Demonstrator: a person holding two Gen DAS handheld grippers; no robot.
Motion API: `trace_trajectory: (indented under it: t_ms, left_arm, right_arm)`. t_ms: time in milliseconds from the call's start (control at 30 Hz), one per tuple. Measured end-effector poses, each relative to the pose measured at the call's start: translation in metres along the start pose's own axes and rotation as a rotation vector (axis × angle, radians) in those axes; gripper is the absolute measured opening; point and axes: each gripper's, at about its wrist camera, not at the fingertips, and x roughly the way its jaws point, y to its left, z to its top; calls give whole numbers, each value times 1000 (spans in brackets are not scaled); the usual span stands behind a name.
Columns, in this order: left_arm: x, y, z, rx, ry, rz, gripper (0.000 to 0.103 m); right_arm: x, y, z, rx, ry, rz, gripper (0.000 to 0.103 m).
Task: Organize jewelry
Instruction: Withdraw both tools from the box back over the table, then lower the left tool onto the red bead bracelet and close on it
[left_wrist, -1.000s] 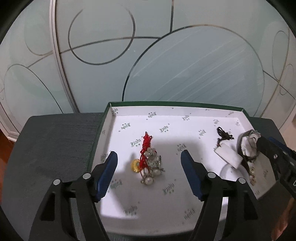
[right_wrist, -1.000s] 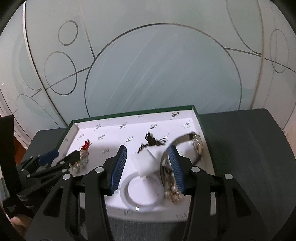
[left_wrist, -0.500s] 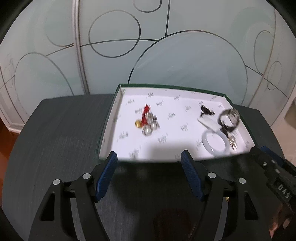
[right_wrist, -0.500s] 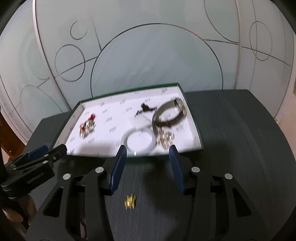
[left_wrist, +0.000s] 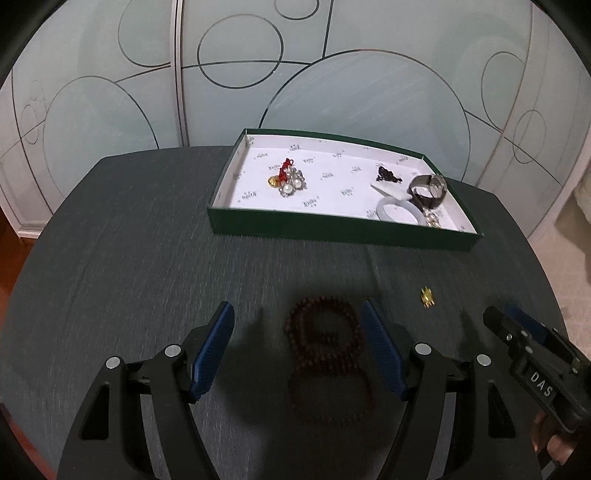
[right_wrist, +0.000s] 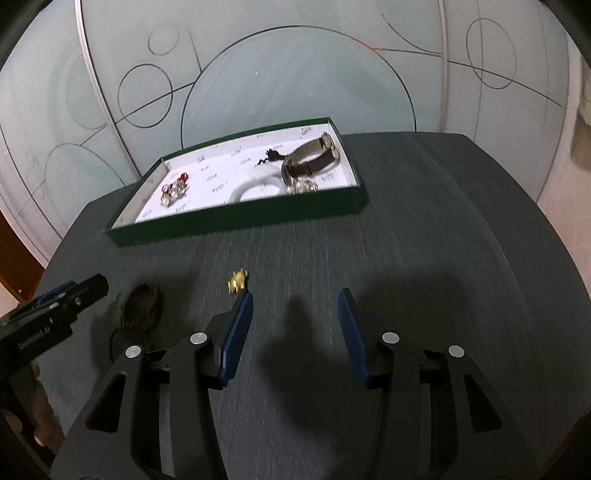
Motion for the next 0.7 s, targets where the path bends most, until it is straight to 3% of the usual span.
trace_trajectory:
  t_ms: [333, 700]
  left_arm:
    - [-15, -8, -25, -4, 8, -4, 70]
    - [16, -21, -39, 10, 62, 14, 70]
  right_arm:
    - [-26, -3, -21, -12, 1, 3, 47]
    - [-28, -4, -28, -3, 12, 12, 47]
